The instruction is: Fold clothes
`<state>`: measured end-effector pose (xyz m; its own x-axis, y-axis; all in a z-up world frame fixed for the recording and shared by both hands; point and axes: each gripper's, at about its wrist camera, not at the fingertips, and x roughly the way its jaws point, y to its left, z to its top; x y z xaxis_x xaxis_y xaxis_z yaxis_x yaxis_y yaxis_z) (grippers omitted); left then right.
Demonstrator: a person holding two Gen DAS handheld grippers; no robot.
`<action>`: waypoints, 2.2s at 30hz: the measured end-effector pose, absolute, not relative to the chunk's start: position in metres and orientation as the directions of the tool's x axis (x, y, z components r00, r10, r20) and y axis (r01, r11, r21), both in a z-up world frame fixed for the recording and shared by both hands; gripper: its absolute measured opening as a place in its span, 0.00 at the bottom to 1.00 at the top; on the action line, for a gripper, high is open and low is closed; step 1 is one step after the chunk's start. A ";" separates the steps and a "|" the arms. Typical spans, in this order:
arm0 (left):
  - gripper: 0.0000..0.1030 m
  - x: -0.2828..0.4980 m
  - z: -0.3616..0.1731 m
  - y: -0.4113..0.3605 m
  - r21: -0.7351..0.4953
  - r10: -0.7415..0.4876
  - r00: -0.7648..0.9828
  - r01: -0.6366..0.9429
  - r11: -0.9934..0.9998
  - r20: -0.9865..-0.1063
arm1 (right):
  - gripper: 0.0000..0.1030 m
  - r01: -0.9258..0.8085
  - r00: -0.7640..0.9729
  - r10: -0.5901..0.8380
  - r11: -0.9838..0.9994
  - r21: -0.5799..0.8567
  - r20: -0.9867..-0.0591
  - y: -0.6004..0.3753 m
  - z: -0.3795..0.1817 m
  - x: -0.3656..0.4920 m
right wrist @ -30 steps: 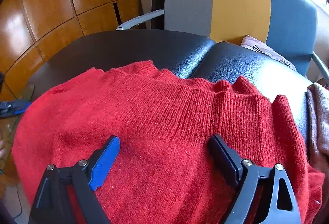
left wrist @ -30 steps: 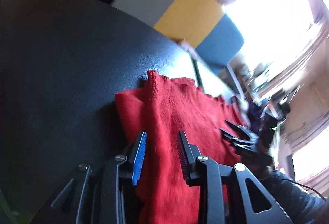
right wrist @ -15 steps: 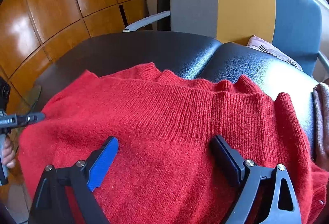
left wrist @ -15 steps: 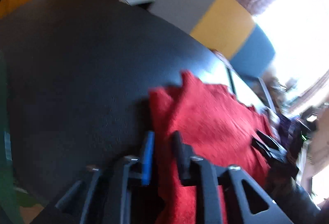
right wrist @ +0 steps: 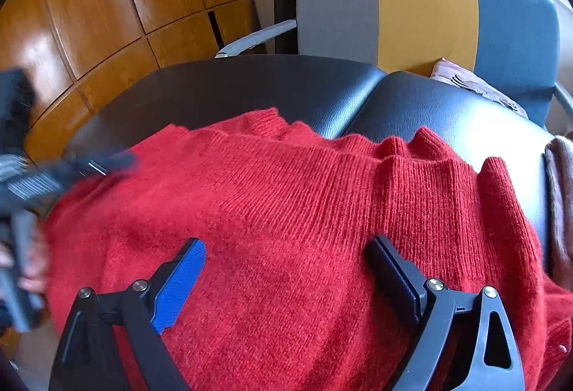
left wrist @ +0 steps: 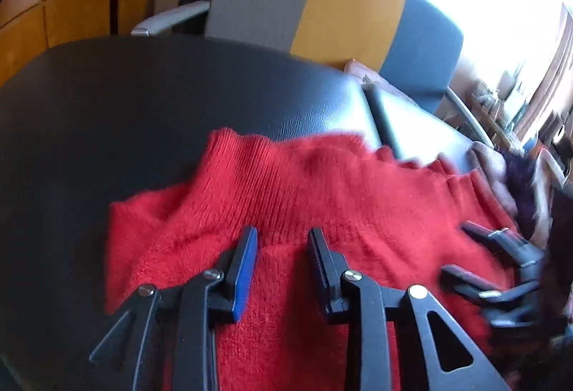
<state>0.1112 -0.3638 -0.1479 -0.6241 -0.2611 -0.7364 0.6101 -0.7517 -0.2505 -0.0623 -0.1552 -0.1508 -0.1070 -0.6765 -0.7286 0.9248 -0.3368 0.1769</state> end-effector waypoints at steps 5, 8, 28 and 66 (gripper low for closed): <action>0.30 0.115 -0.153 -0.366 -0.261 -0.251 -0.658 0.577 -0.774 -0.710 | 0.91 0.920 -0.081 -0.703 -0.326 0.218 -0.707 -0.138 -0.149 -0.048; 0.30 0.115 -0.151 -0.370 -0.245 -0.243 -0.649 0.566 -0.787 -0.721 | 0.93 0.905 -0.036 -0.723 -0.316 0.284 -0.689 -0.132 -0.147 -0.053; 0.30 0.100 -0.153 -0.365 -0.185 -0.270 -0.623 0.566 -0.803 -0.734 | 0.54 0.742 0.114 -0.791 -0.334 0.581 -0.601 0.099 -0.135 -0.074; 0.34 0.044 -0.146 -0.235 -0.235 -0.046 -0.702 0.300 -0.925 -0.711 | 0.44 0.866 0.016 -0.661 -0.366 0.341 -0.750 0.099 -0.106 -0.037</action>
